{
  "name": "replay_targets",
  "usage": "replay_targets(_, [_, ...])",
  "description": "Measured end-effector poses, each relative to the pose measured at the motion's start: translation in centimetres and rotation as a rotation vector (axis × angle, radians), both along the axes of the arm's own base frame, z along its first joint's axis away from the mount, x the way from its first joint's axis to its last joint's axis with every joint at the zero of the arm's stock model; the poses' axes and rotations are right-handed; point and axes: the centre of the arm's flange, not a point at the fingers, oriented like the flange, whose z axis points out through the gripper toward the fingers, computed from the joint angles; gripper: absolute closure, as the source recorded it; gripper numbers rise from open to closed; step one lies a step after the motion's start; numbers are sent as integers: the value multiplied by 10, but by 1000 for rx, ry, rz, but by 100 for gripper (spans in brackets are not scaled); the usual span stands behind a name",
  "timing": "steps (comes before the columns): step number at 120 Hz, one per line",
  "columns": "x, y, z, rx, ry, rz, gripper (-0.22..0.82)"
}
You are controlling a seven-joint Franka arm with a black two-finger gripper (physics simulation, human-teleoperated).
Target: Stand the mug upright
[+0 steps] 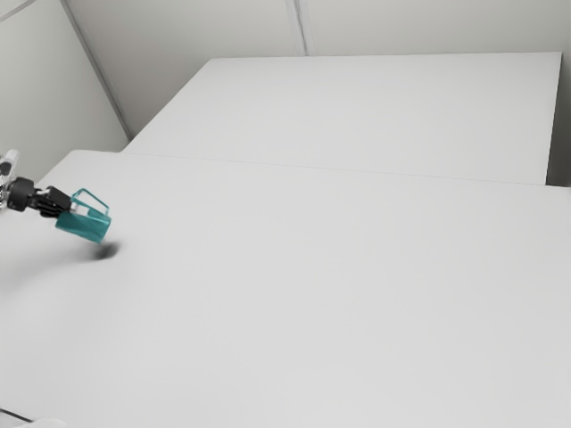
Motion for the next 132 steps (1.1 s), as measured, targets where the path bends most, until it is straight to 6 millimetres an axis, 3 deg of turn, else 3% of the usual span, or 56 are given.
replay_targets(28, [45,-84,55,199,83,-217,77])
replay_targets(66, [78,-194,86,406,210,-366,78])
replay_targets(96, [75,-263,98,538,280,-405,78])
replay_targets(132, [46,-311,105,669,318,-363,78])
